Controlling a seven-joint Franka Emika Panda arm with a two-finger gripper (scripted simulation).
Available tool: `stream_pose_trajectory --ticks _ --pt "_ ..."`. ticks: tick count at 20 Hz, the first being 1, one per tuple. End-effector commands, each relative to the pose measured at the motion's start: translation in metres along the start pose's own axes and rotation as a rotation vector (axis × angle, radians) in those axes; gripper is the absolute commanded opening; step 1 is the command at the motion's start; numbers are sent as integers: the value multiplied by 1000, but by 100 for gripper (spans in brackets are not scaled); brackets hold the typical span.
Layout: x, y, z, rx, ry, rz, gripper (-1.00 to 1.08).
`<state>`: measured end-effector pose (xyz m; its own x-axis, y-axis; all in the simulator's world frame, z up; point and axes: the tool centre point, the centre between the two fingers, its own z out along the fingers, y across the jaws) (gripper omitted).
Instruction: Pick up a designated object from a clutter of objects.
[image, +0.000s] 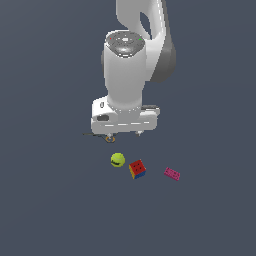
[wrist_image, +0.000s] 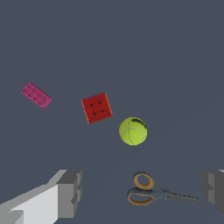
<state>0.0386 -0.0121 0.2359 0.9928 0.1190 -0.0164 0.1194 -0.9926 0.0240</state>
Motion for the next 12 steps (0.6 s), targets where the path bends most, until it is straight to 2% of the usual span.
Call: stream_pose_trajectory --ticks 1,12 --pt "12 -7 24 1 2 -50 100" --pt "47 -40 117 14 14 -231 100"
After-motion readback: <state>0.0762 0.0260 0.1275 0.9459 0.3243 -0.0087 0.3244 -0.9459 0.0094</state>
